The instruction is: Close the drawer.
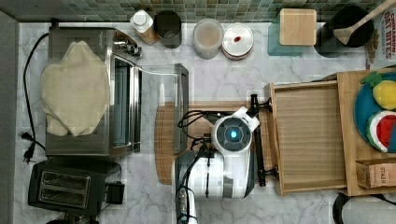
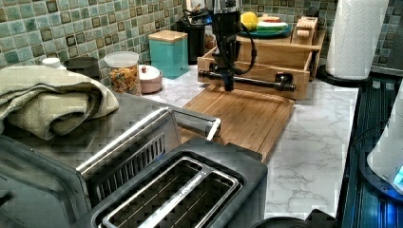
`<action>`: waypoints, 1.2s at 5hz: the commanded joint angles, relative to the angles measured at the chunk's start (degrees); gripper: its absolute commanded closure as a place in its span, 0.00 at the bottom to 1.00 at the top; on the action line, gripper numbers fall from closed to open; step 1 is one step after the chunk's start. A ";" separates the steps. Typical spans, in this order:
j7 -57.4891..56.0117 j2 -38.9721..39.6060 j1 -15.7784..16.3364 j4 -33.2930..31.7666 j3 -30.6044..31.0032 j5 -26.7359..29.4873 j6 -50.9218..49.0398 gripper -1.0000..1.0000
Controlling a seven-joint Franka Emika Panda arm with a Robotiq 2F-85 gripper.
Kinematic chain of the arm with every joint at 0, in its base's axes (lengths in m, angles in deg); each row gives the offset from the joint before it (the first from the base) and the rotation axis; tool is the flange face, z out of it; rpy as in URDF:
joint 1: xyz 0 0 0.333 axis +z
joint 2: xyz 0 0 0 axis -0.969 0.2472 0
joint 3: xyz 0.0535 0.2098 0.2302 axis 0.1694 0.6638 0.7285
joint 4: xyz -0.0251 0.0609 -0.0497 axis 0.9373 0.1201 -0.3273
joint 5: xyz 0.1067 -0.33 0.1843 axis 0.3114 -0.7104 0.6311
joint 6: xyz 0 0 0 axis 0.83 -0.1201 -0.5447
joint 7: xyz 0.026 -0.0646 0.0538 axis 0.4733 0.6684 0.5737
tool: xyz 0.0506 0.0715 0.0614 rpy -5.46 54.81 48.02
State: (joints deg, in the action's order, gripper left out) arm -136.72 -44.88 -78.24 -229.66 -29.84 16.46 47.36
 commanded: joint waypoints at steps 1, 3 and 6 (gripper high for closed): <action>-8.18 2.68 -2.79 1.58 -2.45 0.83 6.10 1.00; -10.51 2.93 -5.37 2.54 -2.52 2.18 0.38 1.00; -22.82 4.46 -9.05 3.86 -6.53 1.87 4.02 1.00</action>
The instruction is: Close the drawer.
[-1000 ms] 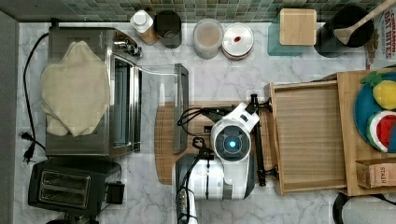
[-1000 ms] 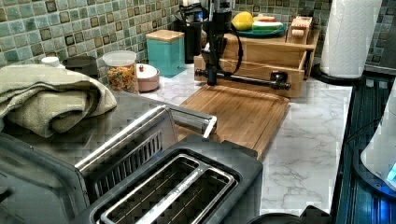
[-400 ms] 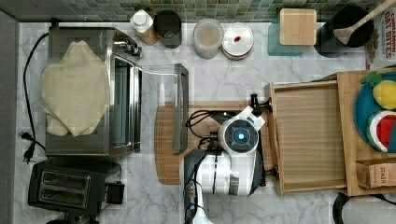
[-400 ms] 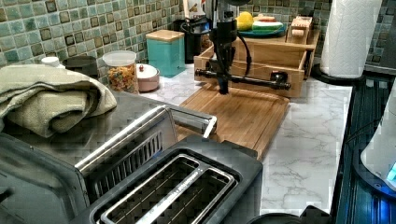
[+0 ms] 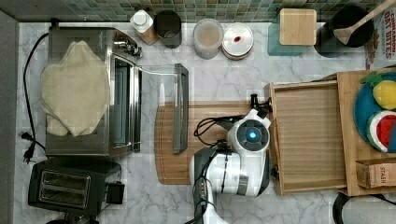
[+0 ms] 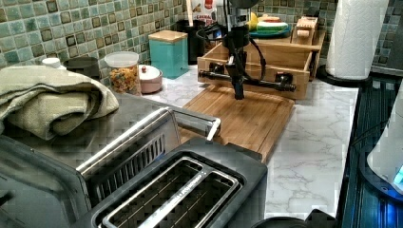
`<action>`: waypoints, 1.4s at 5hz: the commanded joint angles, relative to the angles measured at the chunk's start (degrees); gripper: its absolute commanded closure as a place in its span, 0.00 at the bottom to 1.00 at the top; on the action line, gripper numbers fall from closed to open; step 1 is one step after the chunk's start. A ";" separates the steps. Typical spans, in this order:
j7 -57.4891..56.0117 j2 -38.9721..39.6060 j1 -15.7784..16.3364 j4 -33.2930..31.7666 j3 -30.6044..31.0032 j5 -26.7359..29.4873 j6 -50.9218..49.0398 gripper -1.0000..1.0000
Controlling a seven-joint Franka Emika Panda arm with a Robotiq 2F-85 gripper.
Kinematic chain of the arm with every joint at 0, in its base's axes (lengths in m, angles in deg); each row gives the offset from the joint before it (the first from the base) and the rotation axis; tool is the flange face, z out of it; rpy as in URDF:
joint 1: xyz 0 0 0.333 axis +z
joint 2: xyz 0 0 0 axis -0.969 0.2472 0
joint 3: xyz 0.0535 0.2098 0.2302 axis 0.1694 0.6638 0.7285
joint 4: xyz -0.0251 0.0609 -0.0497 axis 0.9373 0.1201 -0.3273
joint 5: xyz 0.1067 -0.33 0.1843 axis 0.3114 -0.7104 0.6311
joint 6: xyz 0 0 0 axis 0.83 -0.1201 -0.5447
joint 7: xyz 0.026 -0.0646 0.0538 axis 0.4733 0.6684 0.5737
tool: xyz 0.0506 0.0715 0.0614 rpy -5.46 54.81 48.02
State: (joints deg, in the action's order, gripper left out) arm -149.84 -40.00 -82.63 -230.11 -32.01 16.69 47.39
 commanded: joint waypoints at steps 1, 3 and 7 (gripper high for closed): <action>-12.30 0.45 -7.07 5.76 -4.82 2.61 4.07 1.00; -16.03 5.21 -12.11 10.62 -5.31 5.88 5.86 1.00; -31.40 14.74 -22.45 26.44 -11.39 9.15 6.05 1.00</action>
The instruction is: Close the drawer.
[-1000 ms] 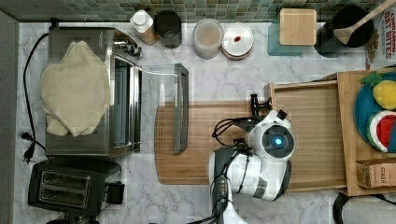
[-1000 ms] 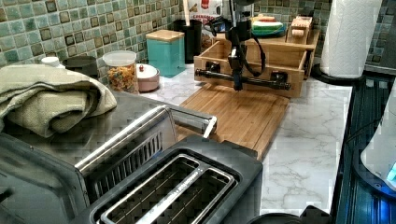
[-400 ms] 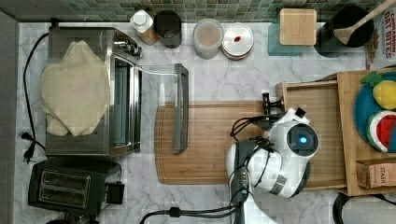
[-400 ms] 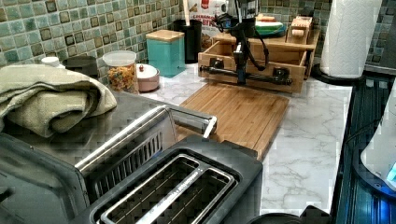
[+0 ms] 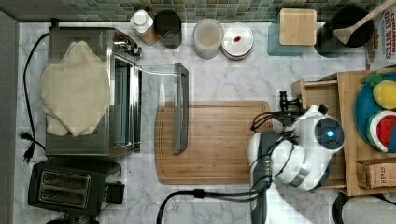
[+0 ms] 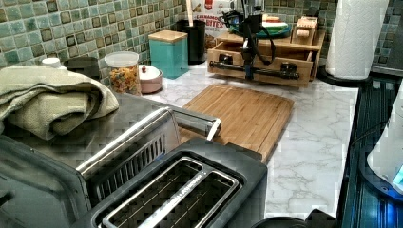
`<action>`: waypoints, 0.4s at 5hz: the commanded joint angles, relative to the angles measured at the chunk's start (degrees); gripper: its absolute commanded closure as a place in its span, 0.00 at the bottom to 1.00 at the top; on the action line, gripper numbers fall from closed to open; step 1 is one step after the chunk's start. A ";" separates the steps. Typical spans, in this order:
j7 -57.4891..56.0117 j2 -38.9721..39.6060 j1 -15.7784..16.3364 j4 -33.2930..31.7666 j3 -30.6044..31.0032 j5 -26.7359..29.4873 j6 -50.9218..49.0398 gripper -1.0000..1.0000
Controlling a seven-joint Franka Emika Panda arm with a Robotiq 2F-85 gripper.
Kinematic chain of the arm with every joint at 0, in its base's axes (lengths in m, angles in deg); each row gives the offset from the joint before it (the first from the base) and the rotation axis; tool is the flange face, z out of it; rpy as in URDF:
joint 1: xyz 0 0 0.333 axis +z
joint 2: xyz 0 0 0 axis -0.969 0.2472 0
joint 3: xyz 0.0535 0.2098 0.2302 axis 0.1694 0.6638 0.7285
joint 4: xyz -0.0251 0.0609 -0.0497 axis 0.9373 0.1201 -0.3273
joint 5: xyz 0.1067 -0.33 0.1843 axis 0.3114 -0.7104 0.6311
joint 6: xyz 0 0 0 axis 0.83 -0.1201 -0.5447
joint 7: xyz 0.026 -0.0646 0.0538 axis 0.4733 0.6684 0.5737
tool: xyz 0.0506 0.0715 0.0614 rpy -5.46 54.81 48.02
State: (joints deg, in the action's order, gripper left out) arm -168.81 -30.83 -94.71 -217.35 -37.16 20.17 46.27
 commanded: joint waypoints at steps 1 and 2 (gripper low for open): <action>-12.99 6.32 -10.86 15.65 -7.54 4.16 7.37 1.00; -11.62 5.82 -11.44 15.59 -7.26 3.12 7.15 1.00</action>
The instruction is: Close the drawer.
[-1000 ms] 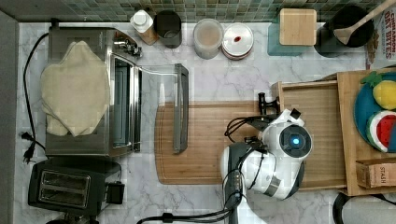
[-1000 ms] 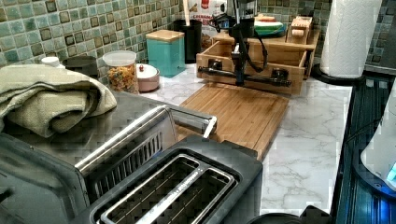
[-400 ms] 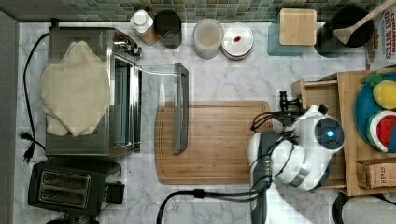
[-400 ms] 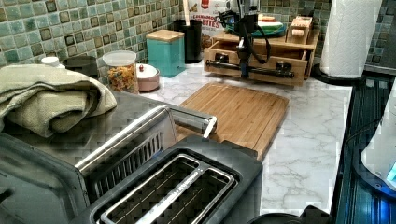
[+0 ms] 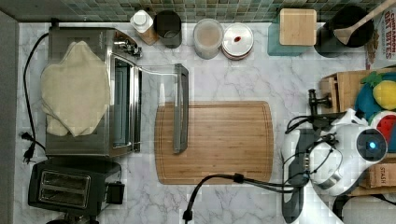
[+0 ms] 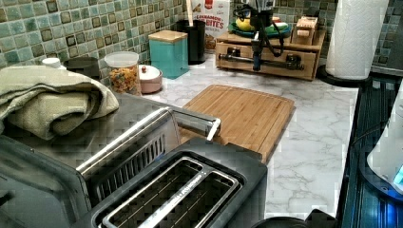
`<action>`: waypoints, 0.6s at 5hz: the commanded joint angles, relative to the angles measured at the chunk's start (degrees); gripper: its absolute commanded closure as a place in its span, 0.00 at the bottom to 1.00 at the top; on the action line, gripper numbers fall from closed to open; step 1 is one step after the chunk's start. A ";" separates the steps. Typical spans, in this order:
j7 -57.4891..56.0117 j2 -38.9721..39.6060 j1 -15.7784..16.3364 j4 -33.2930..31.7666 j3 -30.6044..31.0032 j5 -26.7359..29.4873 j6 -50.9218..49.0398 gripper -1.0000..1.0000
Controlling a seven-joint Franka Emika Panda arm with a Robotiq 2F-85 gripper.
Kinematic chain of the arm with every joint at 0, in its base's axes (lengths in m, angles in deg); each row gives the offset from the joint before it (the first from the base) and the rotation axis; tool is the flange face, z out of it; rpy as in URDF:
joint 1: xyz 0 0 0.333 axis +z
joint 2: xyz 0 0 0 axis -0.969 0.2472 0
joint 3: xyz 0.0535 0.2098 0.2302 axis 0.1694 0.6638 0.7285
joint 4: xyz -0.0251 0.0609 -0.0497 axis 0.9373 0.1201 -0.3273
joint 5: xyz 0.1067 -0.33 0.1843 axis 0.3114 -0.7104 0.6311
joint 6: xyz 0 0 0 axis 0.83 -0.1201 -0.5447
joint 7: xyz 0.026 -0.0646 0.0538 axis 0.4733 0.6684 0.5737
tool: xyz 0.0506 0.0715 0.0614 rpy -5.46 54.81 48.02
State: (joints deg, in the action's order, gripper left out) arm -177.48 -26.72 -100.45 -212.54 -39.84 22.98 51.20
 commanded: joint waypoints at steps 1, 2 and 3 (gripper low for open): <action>-2.78 1.67 -6.09 10.78 -4.16 0.08 2.22 1.00; -2.80 1.67 -6.10 10.79 -4.16 0.08 2.24 1.00; -2.78 1.68 -6.07 10.78 -4.19 0.09 2.23 1.00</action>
State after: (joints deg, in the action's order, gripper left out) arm -177.48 -24.83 -101.28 -209.63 -39.68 23.08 49.94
